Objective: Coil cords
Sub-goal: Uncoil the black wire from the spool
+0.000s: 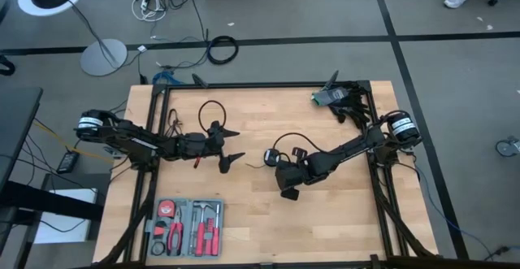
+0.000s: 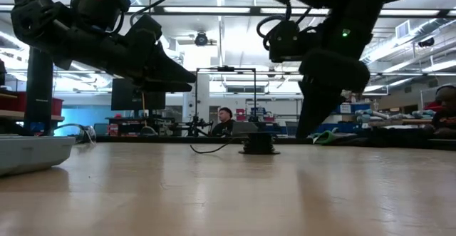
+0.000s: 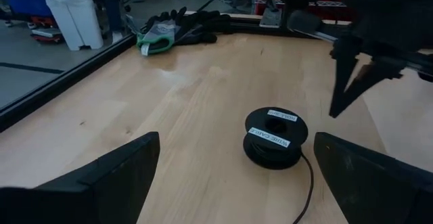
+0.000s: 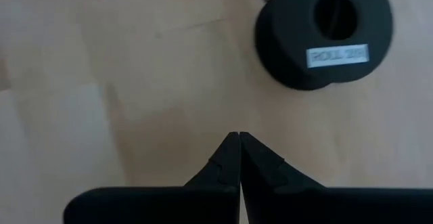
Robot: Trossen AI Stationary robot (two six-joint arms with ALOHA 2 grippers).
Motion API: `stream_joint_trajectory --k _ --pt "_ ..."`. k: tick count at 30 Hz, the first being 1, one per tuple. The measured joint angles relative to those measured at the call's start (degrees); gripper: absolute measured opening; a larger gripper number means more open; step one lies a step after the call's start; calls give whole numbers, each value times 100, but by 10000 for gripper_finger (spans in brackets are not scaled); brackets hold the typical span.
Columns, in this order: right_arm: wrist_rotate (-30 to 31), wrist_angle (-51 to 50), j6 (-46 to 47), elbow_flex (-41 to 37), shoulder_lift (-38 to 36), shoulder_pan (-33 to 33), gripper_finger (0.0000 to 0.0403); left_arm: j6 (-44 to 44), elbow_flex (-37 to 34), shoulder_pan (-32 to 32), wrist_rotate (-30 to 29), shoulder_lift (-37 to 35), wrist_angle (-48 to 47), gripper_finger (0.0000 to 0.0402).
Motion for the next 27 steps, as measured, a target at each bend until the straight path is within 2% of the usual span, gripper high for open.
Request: stream_joint_trajectory --k 7,17,22,27 --pt "10 0 490 0 0 299 0 -11 0 0 4 0 2 395" --pt "210 5 749 -2 0 393 1 -1068 2 2 218 0 -229 395" --pt "211 102 753 -4 0 397 1 -1054 2 2 435 0 -269 395" --pt "254 369 713 -4 0 397 1 -1051 271 103 519 2 -1113 395"
